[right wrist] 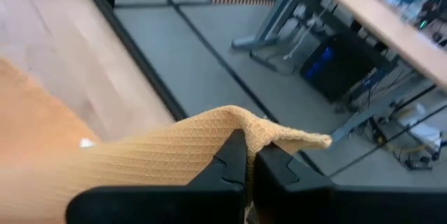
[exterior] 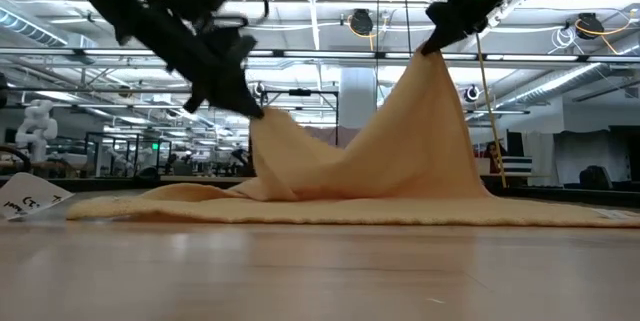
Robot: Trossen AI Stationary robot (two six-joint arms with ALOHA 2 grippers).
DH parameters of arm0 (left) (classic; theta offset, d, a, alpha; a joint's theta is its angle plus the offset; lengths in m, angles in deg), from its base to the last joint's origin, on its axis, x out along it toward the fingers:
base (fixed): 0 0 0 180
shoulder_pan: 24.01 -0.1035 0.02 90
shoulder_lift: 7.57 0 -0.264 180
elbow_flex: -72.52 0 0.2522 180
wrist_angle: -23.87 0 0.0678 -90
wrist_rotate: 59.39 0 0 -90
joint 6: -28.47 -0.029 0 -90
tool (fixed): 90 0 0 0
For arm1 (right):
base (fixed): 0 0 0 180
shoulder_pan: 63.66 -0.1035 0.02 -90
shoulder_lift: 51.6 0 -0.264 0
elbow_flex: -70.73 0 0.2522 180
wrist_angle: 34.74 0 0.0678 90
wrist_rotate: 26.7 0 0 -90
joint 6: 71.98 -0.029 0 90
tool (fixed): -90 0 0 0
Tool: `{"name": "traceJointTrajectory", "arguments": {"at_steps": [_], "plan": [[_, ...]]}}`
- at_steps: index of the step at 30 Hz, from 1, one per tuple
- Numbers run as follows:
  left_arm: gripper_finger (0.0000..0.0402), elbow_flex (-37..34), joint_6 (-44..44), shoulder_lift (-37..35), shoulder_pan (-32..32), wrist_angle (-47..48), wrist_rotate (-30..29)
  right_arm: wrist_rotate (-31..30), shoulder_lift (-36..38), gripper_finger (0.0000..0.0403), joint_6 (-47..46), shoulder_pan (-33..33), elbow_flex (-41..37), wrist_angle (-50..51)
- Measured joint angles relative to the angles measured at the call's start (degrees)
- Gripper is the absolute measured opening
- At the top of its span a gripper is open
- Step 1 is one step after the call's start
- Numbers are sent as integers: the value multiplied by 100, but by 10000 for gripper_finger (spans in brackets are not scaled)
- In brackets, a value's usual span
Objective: Roll towel
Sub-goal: Fold the yellow towel in
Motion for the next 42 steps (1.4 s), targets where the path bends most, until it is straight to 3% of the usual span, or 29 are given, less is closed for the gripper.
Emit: {"name": "traceJointTrajectory", "arguments": {"at_steps": [11,20,26,37,42], "plan": [[10,476,-2923,-1305,-38,-1012,-1641,1,0,0,631,97,0,-1484],[10,495,-4371,-1420,-661,-2014,-1618,604,-2,0,505,583,0,-1946],[10,495,-4588,-1422,-1094,-2388,-465,649,-2,0,216,731,2,-2071],[10,495,-4583,-1419,-1119,-708,-623,881,-2,0,88,731,1,-1008],[10,495,-4088,-1419,-1119,-5,-623,881,-2,0,125,731,1,-392]]}}
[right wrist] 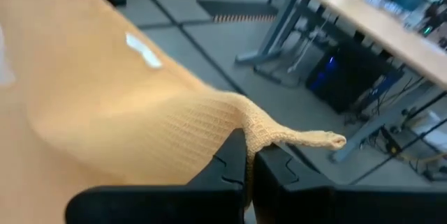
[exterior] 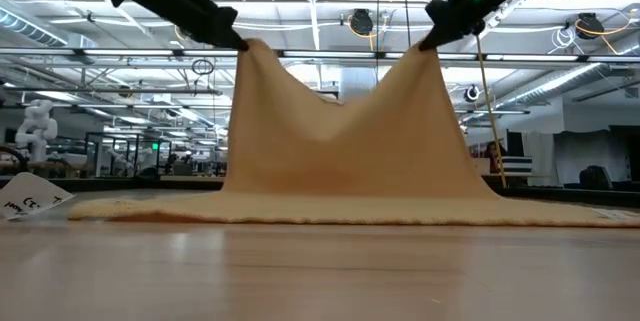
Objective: Roll towel
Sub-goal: Fold the yellow towel in
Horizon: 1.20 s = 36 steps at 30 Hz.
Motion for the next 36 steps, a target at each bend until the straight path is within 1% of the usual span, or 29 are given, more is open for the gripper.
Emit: {"name": "traceJointTrajectory", "arguments": {"at_steps": [2,7,11,12,14,17,20,23,28,31,36], "plan": [[10,0,263,0,0,256,56,0,0,0,-56,0,0,255],[10,0,833,0,10,996,596,6,0,0,-221,-2,1,1061],[10,0,1158,0,7,1535,776,28,0,0,-418,-2,-1,1595],[10,0,1253,0,7,1632,809,54,0,0,-456,-2,-1,1683],[10,0,1422,0,7,1786,925,291,0,0,-529,-2,-1,1803],[10,-2,1679,0,7,1883,1134,693,0,0,-617,-7,-1,1909],[10,-2,1857,0,7,1938,1492,944,0,0,-680,-10,0,2028],[10,-2,2034,0,8,1983,1933,1078,0,0,-695,-9,0,2223],[10,-2,2279,0,7,1990,2580,1092,0,0,-869,-9,-1,2665],[10,-2,2407,0,22,2004,2713,1201,0,0,-998,-32,-1,2991],[10,-2,2466,0,198,2015,2713,1220,0,0,-1179,-170,-1,3416]]}}
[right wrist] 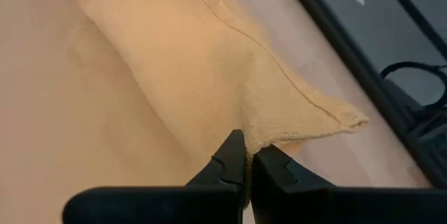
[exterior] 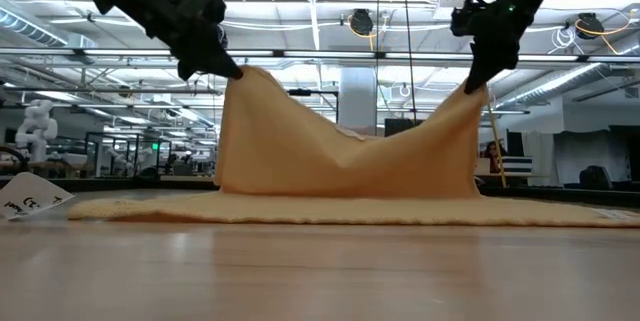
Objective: Roll towel
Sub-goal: Fold the yellow towel in
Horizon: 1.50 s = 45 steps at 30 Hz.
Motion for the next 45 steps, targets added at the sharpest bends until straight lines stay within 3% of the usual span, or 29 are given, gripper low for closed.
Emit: {"name": "traceJointTrajectory", "arguments": {"at_steps": [10,19,26,33,45], "plan": [[10,-2,348,0,661,427,-35,0,0,0,-504,-603,2,282],[10,-2,480,0,1249,425,-852,-136,211,0,-979,-1427,0,560],[10,-2,860,0,1574,428,-936,-494,706,0,-1426,-1929,0,927],[10,-2,946,0,1949,409,-965,-541,1058,0,-1529,-2079,0,1092],[10,-2,946,2,2356,382,-1604,-760,1101,0,-1615,-2108,-557,1053]]}}
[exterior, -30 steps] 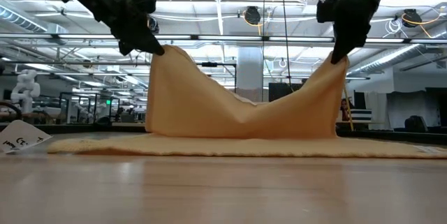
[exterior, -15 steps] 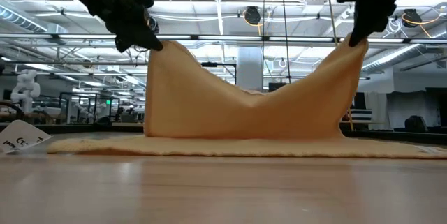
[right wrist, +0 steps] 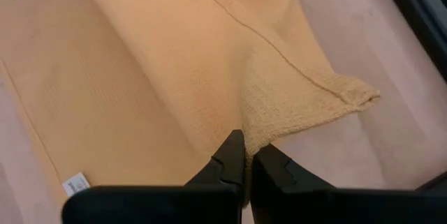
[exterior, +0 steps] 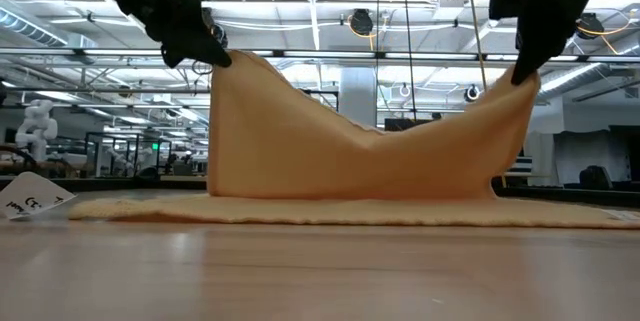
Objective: Roll towel
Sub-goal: Fold the yellow towel in
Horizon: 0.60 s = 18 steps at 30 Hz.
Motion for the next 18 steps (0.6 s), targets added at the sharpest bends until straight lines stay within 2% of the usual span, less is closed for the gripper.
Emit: {"name": "traceJointTrajectory", "arguments": {"at_steps": [18], "plan": [[10,-2,150,50,222,426,-124,179,12,0,-147,0,-514,-7]]}}
